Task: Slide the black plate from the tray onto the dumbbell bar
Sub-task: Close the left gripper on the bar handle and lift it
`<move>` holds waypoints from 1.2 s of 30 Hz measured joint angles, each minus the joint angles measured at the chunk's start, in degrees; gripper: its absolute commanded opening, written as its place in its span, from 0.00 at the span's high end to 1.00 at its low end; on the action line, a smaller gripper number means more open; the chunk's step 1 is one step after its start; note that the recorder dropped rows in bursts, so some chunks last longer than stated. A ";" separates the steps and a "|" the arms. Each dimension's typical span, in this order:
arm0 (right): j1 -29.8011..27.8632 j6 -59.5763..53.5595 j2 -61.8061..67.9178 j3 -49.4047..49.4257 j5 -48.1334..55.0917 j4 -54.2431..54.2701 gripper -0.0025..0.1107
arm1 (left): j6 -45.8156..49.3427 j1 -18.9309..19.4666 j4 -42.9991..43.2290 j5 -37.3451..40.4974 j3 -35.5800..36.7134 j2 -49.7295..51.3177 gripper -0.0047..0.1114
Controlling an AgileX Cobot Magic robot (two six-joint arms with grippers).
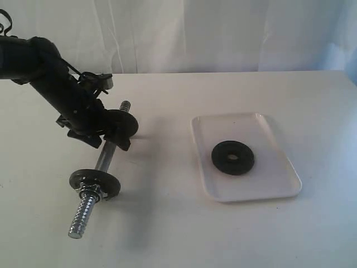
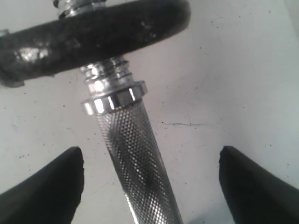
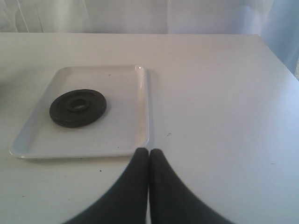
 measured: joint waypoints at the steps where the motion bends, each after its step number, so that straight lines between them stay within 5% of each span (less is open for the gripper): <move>1: 0.00 0.00 0.00 0.00 0.00 0.00 0.98 | 0.00 -0.11 0.00 -0.15 0.00 0.24 0.26; 15: 0.00 0.00 0.00 0.00 0.00 0.00 0.98 | -1.17 -0.84 0.12 -2.52 0.00 3.26 0.27; 24: 0.00 0.00 0.00 0.00 0.00 0.00 0.98 | -1.44 -0.84 -1.01 -5.02 0.00 3.60 0.44; 36: 0.00 0.00 0.00 0.00 0.00 0.00 0.98 | -1.54 -0.84 -1.75 -5.38 -0.23 5.13 0.44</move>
